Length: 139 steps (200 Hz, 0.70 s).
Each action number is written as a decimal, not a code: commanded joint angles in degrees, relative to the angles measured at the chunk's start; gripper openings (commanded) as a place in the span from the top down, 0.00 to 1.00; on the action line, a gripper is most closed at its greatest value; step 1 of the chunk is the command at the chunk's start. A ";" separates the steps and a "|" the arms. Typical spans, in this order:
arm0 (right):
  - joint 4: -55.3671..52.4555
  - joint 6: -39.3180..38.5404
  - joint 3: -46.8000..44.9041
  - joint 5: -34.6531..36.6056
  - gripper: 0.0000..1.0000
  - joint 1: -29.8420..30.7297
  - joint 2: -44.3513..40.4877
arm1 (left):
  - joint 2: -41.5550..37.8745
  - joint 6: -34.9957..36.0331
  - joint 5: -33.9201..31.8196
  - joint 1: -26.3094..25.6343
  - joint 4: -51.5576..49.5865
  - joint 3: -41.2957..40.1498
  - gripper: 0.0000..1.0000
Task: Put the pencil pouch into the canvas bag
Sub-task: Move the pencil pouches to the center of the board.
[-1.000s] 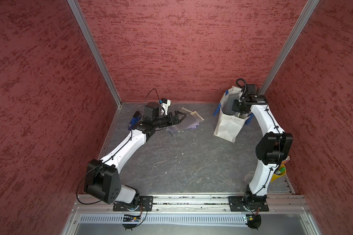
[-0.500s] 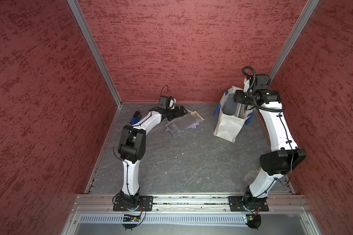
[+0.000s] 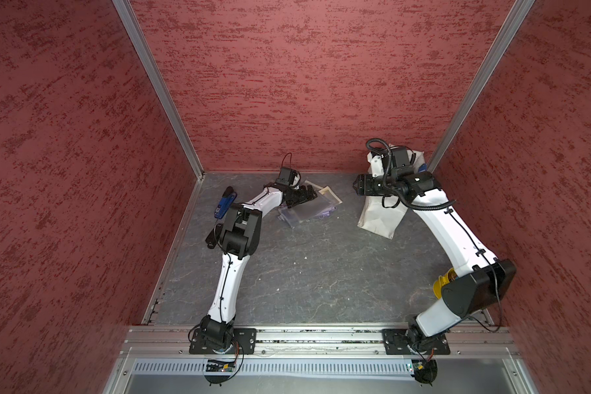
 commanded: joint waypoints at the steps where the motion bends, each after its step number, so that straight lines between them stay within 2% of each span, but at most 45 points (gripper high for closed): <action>1: 3.79 2.39 -2.62 -1.86 0.28 1.30 -2.49 | -3.02 -2.18 -0.68 -1.15 0.30 -8.93 0.03; 48: 7.96 7.17 -13.15 -5.07 0.28 5.59 -5.28 | -18.55 -8.11 -0.78 -3.20 6.29 -32.18 0.05; 68: 11.91 10.36 -19.37 -9.51 0.28 6.94 -6.57 | -25.39 -9.97 -0.22 -5.55 6.18 -40.33 0.05; 97: 14.89 13.16 -25.76 -11.35 0.28 9.18 -5.44 | -35.90 -14.27 0.76 -9.28 7.22 -51.51 0.05; 119: 17.15 15.44 -28.96 -13.06 0.29 9.73 -3.58 | -42.96 -14.69 1.79 -8.22 7.13 -56.68 0.09; 139: 20.00 16.32 -30.77 -13.88 0.29 10.62 -1.66 | -44.53 -11.43 3.74 -5.55 6.28 -57.02 0.14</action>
